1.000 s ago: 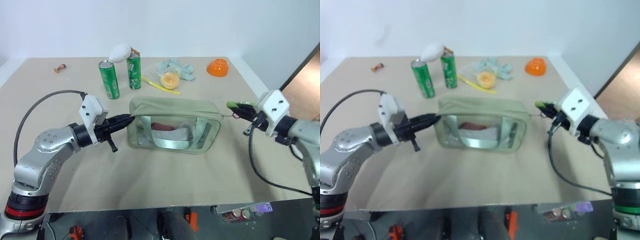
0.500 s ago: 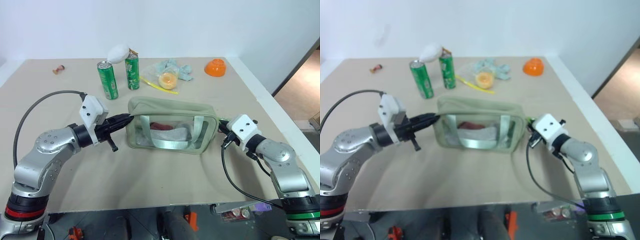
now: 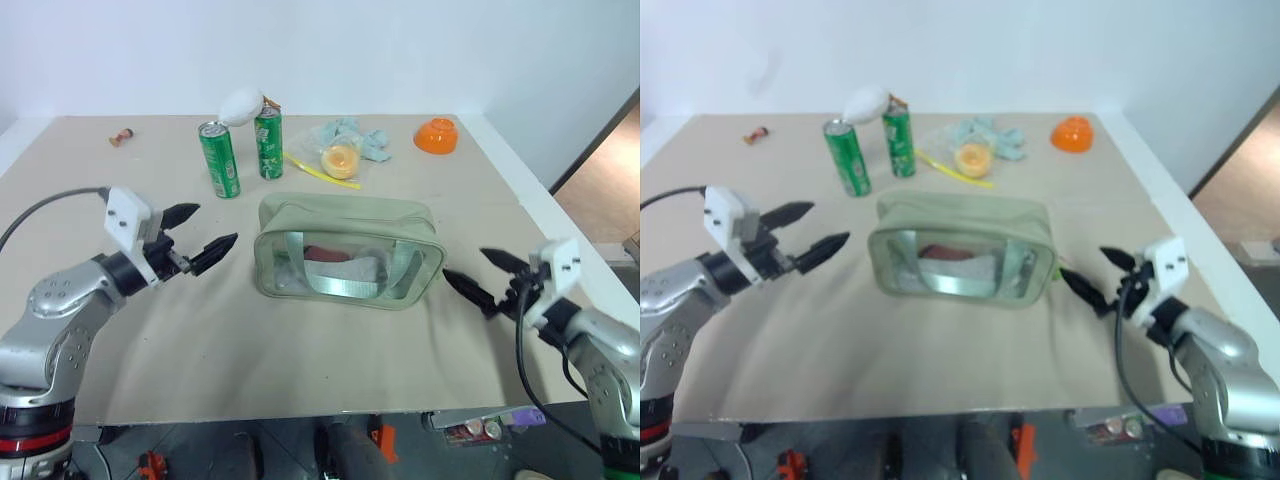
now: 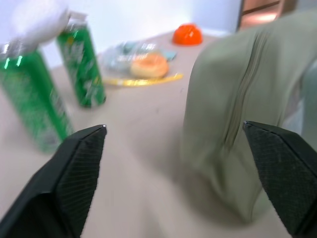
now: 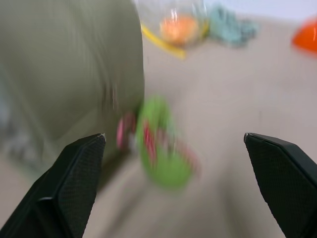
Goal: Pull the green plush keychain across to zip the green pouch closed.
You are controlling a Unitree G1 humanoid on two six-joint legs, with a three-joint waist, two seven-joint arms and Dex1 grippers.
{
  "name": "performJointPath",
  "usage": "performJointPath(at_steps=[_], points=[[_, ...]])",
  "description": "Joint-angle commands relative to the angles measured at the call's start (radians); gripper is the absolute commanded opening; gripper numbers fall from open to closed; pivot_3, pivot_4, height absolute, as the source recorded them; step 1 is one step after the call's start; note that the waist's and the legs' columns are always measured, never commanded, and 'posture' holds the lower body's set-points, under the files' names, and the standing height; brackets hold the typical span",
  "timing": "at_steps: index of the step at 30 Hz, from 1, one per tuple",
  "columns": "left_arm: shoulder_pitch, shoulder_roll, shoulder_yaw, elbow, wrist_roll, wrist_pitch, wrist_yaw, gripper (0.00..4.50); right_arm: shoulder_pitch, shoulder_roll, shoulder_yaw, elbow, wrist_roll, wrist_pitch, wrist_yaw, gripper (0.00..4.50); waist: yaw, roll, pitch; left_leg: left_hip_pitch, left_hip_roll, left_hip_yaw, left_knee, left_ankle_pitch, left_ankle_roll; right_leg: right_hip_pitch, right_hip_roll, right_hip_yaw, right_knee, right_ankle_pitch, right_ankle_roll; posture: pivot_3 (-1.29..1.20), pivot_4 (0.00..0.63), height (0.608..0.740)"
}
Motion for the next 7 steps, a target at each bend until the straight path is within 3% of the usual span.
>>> performJointPath(at_steps=[1,7], points=[[0.087,-0.043,0.025,-0.030,0.053,-0.090,0.037,4.44,0.103,0.022,-0.019,-0.017,-0.035,-0.111,0.042,4.48,0.000,0.000,-0.001,0.001,0.000,0.000,0.000,0.000,0.000,0.001,0.000,0.000,0.000,0.000,0.000,0.00,0.150,0.740],[0.232,-0.074,-0.101,-0.033,0.197,-0.147,0.066,4.44,0.095,0.034,0.082,-0.066,-0.038,-0.156,0.095,4.48,-0.005,0.001,-0.001,0.004,0.000,0.000,0.000,0.002,0.002,0.001,0.001,0.002,0.000,0.002,-0.003,0.00,0.150,0.740]])
